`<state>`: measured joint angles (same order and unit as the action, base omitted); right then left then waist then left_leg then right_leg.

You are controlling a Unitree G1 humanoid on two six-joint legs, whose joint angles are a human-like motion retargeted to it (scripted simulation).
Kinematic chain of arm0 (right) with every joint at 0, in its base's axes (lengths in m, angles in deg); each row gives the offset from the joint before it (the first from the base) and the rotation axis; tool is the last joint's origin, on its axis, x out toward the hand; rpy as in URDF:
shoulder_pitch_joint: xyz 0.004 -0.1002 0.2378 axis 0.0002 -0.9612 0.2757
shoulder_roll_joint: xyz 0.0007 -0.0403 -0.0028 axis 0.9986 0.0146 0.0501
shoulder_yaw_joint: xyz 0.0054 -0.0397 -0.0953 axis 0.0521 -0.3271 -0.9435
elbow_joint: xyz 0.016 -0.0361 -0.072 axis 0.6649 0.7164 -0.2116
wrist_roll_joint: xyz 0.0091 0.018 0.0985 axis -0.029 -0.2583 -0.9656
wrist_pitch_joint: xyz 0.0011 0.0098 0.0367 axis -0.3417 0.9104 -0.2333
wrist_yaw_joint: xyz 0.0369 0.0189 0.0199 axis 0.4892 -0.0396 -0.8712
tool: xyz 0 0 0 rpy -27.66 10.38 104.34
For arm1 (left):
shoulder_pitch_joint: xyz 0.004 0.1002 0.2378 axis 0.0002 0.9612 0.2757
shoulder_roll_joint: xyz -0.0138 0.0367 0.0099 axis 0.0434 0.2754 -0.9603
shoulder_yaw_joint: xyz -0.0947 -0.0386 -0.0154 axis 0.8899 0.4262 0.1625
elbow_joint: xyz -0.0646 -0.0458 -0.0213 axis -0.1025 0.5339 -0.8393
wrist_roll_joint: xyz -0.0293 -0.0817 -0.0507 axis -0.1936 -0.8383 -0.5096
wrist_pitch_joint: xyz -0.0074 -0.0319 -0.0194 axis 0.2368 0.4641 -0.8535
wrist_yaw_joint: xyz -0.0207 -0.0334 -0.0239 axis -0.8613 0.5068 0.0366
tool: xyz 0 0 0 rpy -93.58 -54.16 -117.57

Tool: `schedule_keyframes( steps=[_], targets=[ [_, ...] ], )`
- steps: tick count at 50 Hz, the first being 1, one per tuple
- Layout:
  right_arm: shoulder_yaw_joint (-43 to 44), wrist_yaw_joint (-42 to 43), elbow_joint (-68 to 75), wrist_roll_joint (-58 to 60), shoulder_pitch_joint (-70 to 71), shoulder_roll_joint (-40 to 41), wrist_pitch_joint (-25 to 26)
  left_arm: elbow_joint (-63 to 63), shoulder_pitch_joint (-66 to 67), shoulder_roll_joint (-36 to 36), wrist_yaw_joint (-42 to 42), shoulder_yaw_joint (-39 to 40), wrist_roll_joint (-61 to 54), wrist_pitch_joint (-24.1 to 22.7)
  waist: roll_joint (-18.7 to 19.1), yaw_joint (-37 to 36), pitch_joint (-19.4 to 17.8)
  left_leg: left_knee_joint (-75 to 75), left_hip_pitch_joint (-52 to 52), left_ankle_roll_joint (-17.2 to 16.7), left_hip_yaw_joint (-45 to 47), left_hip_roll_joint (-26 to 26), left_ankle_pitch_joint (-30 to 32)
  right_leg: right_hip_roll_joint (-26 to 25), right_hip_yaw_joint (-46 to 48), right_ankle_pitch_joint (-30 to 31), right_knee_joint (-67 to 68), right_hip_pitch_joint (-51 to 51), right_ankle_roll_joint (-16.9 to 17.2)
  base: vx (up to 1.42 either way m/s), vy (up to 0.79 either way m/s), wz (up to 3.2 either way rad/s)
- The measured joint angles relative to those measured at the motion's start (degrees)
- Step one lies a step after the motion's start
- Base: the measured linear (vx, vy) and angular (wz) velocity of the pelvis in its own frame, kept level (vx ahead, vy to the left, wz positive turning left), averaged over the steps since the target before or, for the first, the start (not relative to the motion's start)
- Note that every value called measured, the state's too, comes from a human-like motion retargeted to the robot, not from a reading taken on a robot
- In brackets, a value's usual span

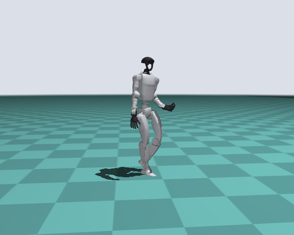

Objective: Walk run

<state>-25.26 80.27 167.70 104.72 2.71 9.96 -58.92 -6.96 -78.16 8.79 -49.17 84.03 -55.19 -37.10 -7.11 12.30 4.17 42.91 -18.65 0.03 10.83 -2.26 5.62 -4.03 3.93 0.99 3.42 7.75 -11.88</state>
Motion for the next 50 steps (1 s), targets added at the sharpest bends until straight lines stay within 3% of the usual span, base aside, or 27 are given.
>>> schedule_keyframes(
  steps=[6,10,13,15,17,20,22,24,27,31,35,38,40,42,43,45,47,48,50],
  targets=[
    [-1.19,3.42,-6.18,-3.15,4.62,-1.43,-2.64,-0.05,1.08,-1.37,-0.76,0.71,0.34,0.07,2.64,-3.79,-1.74,-30.57,-4.22,6.87,0.42,-1.87,-4.11,-5.64,-2.78,-3.88,-0.23,-6.8,-0.72,0.68,-0.07,-0.93],
    [-1.31,4.33,-6.45,-5.91,4.88,-1.71,-3.64,-0.31,1.7,-1.99,-0.6,0.73,1.08,-0.04,2.13,-4.64,-2.14,-43.64,-4.96,4.15,4.81,-5.54,-10.95,-6.13,-1.68,-6.03,0.32,-11.05,-2.0,0.85,-0.06,-0.28],
    [-1.55,3.4,-4.16,-5.08,3.7,-1.69,-2.91,0.33,1.46,-2.04,-0.12,0.98,1.98,0.36,1.58,-6.08,-2.16,-40.94,-3.14,9.28,9.31,-4.77,-10.43,-6.6,0.01,-4.44,2.5,-13.04,-2.55,0.95,-0.05,-0.33],
    [-2.02,2.12,-1.52,-3.2,2.3,-1.47,-2.14,0.78,1.75,-2.27,-0.18,1.59,2.84,0.34,0.76,-9.21,-1.51,-38.09,-2.42,10.53,15.07,-2.53,-8.82,-6.05,-0.47,-0.27,4.45,-14.42,-1.2,1.23,-0.03,-1.2],
    [-1.48,0.85,1.47,-0.1,-0.06,-0.95,-0.7,1.17,2.56,-2.48,-0.16,1.92,3.37,0.27,0.32,-11.15,-0.53,-37.48,-1.5,9.75,9.34,-2.81,-4.94,-5.05,1.83,8.39,7.73,-15.07,1.3,1.09,-0.02,-0.86],
    [-2.14,0.25,5.93,3.38,-4.28,0.52,1.28,1.69,3.52,-2.49,-0.62,2.81,2.71,0.69,0.18,-9.58,1.46,-34.06,-1.27,10.95,1.74,-3.34,-7.1,-4.67,3.12,25.28,17.35,-12.52,8.78,1.08,-0.02,-0.01],
    [-2.84,-0.02,8.72,3.72,-6.83,0.86,1.34,1.8,3.15,-2.07,-1.15,2.82,1.79,0.95,-0.29,-7.84,0.7,-32.42,2.45,11.64,5.62,-3.53,-10.26,-3.45,3.79,29.01,34.44,-6.5,13.15,0.94,-0.03,0.45],
    [-2.61,-1.5,10.86,3.43,-8.67,0.85,1.31,1.86,1.87,-1.47,-1.75,2.14,1.36,0.81,-0.04,-7.68,-0.15,-33.12,6.93,11.87,7.08,-4.47,-12.85,-1.54,5.41,29.01,46.3,-1.55,15.5,1.06,-0.01,0.09],
    [-1.4,-3.8,11.55,3.23,-11.37,1.93,2.0,1.98,-0.69,-0.81,-3.57,1.02,1.12,0.14,5.64,-9.27,0.13,-35.07,9.79,10.05,5.84,1.08,-14.26,-4.48,7.95,24.09,45.05,4.61,10.45,0.71,0.03,-0.44],
    [1.45,-3.02,10.91,1.02,-15.14,2.95,1.23,1.26,-3.26,-0.09,-4.27,-1.89,0.58,-1.19,9.0,-3.8,-0.35,-36.65,13.96,9.02,2.78,1.28,-15.99,-2.07,8.49,14.03,42.26,14.85,10.88,0.87,0.01,1.23],
    [2.58,-2.64,11.66,-1.88,-17.47,3.22,1.03,0.25,-4.44,0.71,-1.32,-3.21,-0.5,-0.55,8.81,0.5,-0.38,-37.67,18.42,8.45,0.36,-1.44,-18.32,4.9,7.37,8.95,25.86,19.9,15.2,0.78,-0.08,1.04],
    [2.45,-3.65,13.1,-3.3,-17.77,3.05,1.22,0.58,-5.0,1.89,0.25,-4.34,-1.7,0.2,7.27,2.41,-1.23,-37.62,23.03,7.44,-2.18,-3.59,-20.43,10.21,5.46,6.62,11.15,21.17,15.43,0.88,-0.2,0.85],
    [1.82,-4.5,13.47,-3.51,-17.73,2.87,1.33,0.88,-5.01,2.51,0.55,-4.93,-1.7,0.08,6.91,3.16,-1.92,-37.66,26.34,6.2,-3.18,-3.61,-21.45,10.9,1.85,3.15,3.06,22.1,15.74,1.02,-0.3,0.66],
    [1.35,-4.94,13.47,-2.69,-17.47,2.6,1.41,1.33,-4.57,2.67,0.7,-5.21,-0.84,-0.36,6.76,2.94,-1.96,-37.49,29.13,4.76,-2.98,-3.15,-21.73,10.59,-2.71,1.32,-2.3,22.28,20.29,0.87,-0.28,0.37],
    [1.21,-4.81,13.47,-2.07,-17.36,2.46,1.43,1.53,-4.07,2.58,0.74,-5.32,-0.32,-0.48,6.72,2.78,-1.73,-37.02,30.14,3.97,-3.12,-2.98,-21.44,11.34,-0.72,1.38,-2.67,22.21,22.16,0.86,-0.31,0.33],
    [1.12,-4.41,13.37,-0.64,-16.54,2.14,1.82,2.08,-3.05,2.03,0.86,-5.03,0.69,-0.56,6.36,2.84,-0.74,-35.31,30.9,2.07,-3.98,-2.93,-19.25,10.69,-2.01,2.64,0.99,22.33,20.43,0.95,-0.39,0.49],
    [1.68,-3.77,12.92,0.15,-15.82,2.02,2.47,2.5,-1.26,1.2,1.08,-4.84,1.09,-0.44,6.4,4.57,0.3,-32.07,31.16,-0.59,-5.38,-1.57,-13.16,12.11,4.95,6.31,4.05,21.5,19.14,1.05,-0.47,1.18],
    [2.32,-3.46,12.67,0.32,-15.32,1.95,2.81,2.84,-0.39,0.67,1.34,-4.64,1.13,-0.27,6.51,5.91,0.75,-29.33,30.82,-1.81,-6.2,-0.61,-8.75,11.19,1.34,8.68,5.28,20.84,18.8,0.91,-0.43,1.26],
    [3.19,-3.16,12.23,-0.54,-14.23,1.73,2.8,3.7,1.32,-0.59,1.75,-4.16,1.22,0.29,6.39,5.27,1.23,-21.62,29.05,-3.75,-5.23,0.53,3.25,10.5,-1.97,7.77,9.23,19.68,15.55,0.9,-0.42,0.72]
  ],
)
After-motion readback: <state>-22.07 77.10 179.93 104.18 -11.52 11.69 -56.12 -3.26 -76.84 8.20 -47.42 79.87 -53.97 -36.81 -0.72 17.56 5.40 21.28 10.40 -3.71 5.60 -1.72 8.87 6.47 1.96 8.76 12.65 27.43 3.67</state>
